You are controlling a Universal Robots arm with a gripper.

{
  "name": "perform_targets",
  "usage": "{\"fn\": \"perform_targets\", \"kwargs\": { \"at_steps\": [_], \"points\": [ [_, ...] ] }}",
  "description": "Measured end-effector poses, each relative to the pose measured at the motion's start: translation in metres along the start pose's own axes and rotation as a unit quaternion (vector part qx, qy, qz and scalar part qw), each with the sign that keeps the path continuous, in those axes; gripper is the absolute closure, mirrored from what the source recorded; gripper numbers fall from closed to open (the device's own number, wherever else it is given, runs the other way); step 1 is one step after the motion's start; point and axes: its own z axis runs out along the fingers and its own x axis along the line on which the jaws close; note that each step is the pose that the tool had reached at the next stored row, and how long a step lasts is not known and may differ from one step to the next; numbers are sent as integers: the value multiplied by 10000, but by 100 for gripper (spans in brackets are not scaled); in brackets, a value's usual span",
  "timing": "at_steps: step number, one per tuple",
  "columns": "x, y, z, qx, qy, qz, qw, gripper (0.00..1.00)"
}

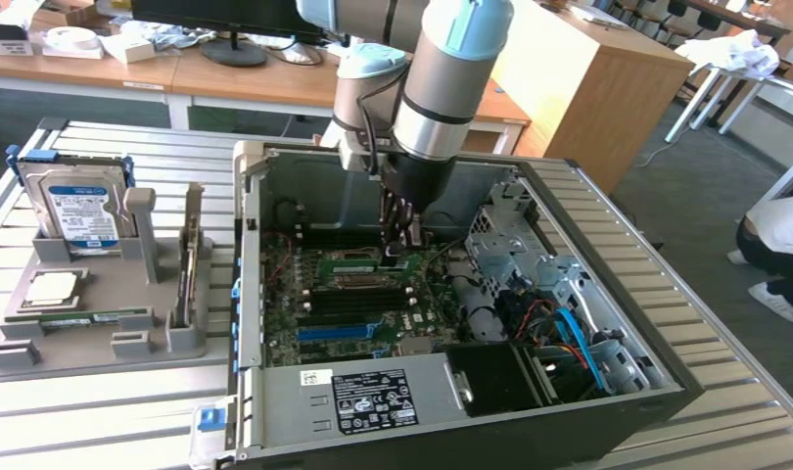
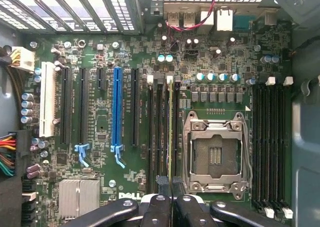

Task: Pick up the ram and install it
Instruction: 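Insert the ram into the slot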

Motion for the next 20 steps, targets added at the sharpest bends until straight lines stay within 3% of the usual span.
{"fn": "perform_targets", "kwargs": {
  "at_steps": [11, 20],
  "points": [
    [-1, -4, 112, 0, 0, 0, 10000, 88],
    [-1, -5, 120, 0, 0, 0, 10000, 88]
  ]
}}
